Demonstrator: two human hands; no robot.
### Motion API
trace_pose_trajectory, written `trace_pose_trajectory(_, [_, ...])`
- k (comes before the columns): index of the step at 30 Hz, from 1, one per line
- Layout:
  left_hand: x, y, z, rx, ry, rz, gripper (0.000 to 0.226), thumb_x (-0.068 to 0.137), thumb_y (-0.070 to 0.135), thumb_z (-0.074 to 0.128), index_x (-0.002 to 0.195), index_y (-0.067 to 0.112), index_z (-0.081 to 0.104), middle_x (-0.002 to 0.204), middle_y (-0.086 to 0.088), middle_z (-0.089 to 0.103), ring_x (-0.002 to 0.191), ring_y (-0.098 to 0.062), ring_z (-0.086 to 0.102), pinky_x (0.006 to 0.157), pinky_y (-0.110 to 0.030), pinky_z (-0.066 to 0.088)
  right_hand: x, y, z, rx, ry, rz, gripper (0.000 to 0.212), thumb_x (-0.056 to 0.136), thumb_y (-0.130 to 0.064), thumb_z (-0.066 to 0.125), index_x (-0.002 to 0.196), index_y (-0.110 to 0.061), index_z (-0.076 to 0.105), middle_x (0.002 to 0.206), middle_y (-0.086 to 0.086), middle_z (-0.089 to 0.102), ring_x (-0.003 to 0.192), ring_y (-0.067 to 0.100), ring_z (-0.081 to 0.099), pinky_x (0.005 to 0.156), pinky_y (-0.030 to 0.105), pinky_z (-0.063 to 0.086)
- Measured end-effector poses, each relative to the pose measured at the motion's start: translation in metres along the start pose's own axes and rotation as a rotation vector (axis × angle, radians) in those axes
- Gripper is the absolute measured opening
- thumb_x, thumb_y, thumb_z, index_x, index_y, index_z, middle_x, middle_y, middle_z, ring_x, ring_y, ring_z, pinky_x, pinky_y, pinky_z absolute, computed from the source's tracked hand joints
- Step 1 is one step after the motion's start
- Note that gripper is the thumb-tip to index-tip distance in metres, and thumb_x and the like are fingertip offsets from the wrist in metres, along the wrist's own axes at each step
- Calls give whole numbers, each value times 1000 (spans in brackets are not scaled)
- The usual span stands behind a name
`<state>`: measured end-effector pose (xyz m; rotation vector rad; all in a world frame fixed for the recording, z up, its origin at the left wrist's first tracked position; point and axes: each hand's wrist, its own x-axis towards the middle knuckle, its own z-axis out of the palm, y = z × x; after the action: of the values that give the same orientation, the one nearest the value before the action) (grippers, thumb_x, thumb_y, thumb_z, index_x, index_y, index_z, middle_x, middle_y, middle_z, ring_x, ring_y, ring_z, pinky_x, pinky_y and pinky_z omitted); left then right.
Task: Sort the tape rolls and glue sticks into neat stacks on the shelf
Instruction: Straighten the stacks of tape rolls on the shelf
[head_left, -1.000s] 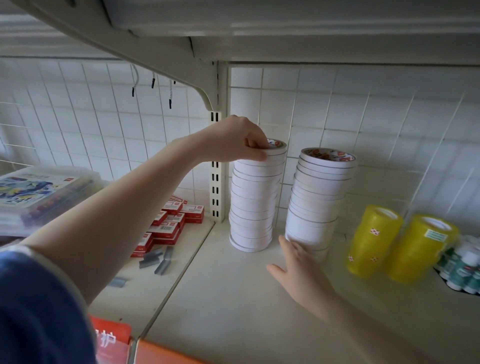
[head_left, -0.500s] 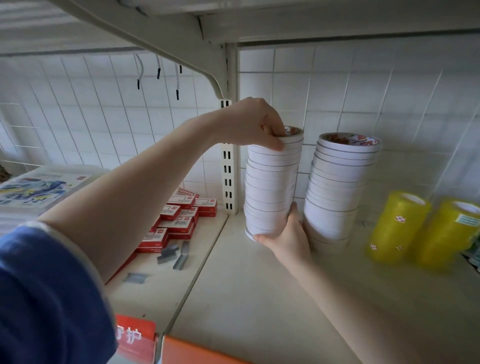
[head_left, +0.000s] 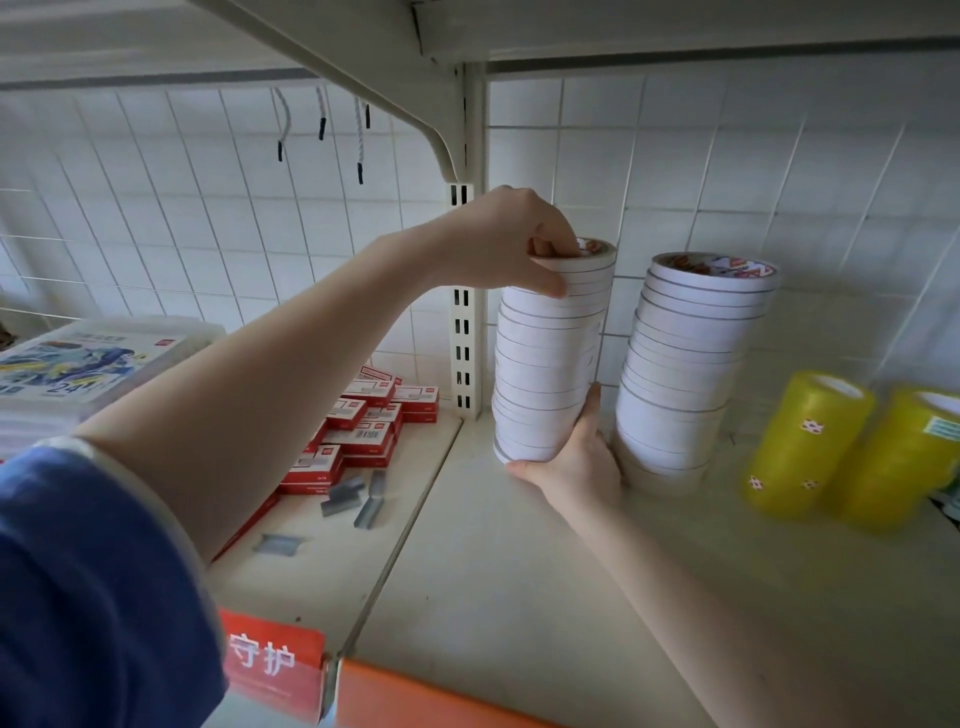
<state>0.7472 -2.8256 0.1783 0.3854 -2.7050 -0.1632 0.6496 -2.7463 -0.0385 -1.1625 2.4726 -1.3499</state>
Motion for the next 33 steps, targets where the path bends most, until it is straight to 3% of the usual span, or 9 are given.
trace_pose_trajectory(7, [-1, -2, -2, -25, -8, -1, 27, 80, 24, 70, 106, 24, 68, 104, 9, 66, 92, -7, 57, 73, -9, 39, 0, 2, 1, 0, 20, -16, 118, 56, -41, 80, 147, -19, 9, 118, 1, 60, 104, 29, 56, 79, 38, 50])
trace_pose_trajectory(16, [-1, -4, -1, -25, -6, 3, 26, 80, 23, 70, 106, 21, 69, 103, 6, 66, 94, -11, 58, 80, -20, 42, 1, 2, 3, -53, 10, -11, 126, 57, -43, 83, 149, -19, -1, 122, 4, 57, 113, 31, 51, 79, 35, 44])
trace_pose_trajectory(26, [-2, -5, -2, -27, -8, 13, 26, 80, 22, 70, 106, 19, 69, 101, 6, 67, 90, -9, 58, 78, -19, 42, 3, 4, 7, -76, 23, 92, 96, 57, -43, 81, 131, -11, 30, 102, 2, 62, 96, 29, 57, 63, 30, 38])
trace_pose_trajectory(29, [-1, -6, -2, -15, -2, 19, 26, 80, 23, 70, 105, 20, 70, 100, 7, 67, 89, -9, 57, 76, -17, 41, 3, 3, 7, -105, 21, 62, 104, 58, -43, 80, 139, -10, 22, 109, 4, 60, 105, 30, 54, 66, 32, 41])
trace_pose_trajectory(33, [-1, -5, -1, -18, -1, 21, 26, 80, 23, 70, 106, 20, 70, 98, 8, 66, 89, -9, 58, 77, -19, 43, 0, -2, 6, -79, 35, 57, 125, 50, -51, 83, 146, -13, 11, 122, 6, 55, 115, 28, 50, 83, 36, 45])
